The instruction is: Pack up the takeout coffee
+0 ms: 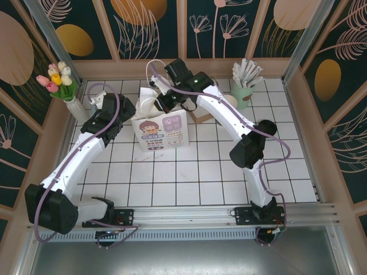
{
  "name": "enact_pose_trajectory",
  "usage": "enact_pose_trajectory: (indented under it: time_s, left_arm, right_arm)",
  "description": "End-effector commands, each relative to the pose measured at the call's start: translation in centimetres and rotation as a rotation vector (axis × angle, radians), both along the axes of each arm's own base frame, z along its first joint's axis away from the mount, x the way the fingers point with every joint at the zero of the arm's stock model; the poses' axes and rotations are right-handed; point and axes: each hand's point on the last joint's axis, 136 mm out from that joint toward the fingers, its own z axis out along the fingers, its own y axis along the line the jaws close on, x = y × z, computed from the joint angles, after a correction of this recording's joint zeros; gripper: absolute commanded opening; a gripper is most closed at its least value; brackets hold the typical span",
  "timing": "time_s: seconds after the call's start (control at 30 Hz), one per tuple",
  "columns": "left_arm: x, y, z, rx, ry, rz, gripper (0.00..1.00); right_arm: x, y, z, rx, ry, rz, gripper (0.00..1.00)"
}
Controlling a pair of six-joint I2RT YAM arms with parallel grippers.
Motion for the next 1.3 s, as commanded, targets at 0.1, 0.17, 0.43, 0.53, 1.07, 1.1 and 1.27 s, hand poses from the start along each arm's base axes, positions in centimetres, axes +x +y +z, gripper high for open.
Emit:
enact_pose_trajectory:
  time_s: [0.1, 0.17, 0.43, 0.53, 1.07, 1.1, 1.27]
  left_arm:
    - [0.2, -0.1, 0.2, -0.008, -0.013, -0.014, 0.98]
    - [0.3, 0.0, 0.0, -0.005, -0.009, -0.008, 0.98]
    - [0.3, 0.7, 0.4, 0.009, -0.016, 0.023, 0.98]
    - [0.3, 1.5, 0.4, 0.013, -0.013, 0.042, 0.99]
    - [0.5, 2.9, 0.3, 0.032, -0.022, 0.091, 0.99]
    - [0.8, 2.4, -0.4, 0.012, -0.013, 0.076, 0.99]
    - [1.8, 0.7, -3.1, -0.052, 0.028, 0.026, 0.99]
  right_arm:
    - [-3.7, -0.1, 0.7, -0.020, 0.027, 0.141, 0.29]
    - [-5.1, -0.3, 1.1, -0.024, 0.005, 0.211, 0.38]
    - [-3.2, -1.4, 3.6, 0.025, -0.113, 0.146, 0.44]
    - [-3.8, -1.6, 3.0, 0.015, -0.102, 0.185, 0.47]
    - [-4.5, -1.9, -0.8, -0.014, -0.033, 0.236, 0.14]
    - [-4.5, -1.9, -1.8, -0.031, -0.011, 0.231, 0.14]
    - [-3.1, -1.7, -2.3, -0.053, -0.019, 0.184, 0.20]
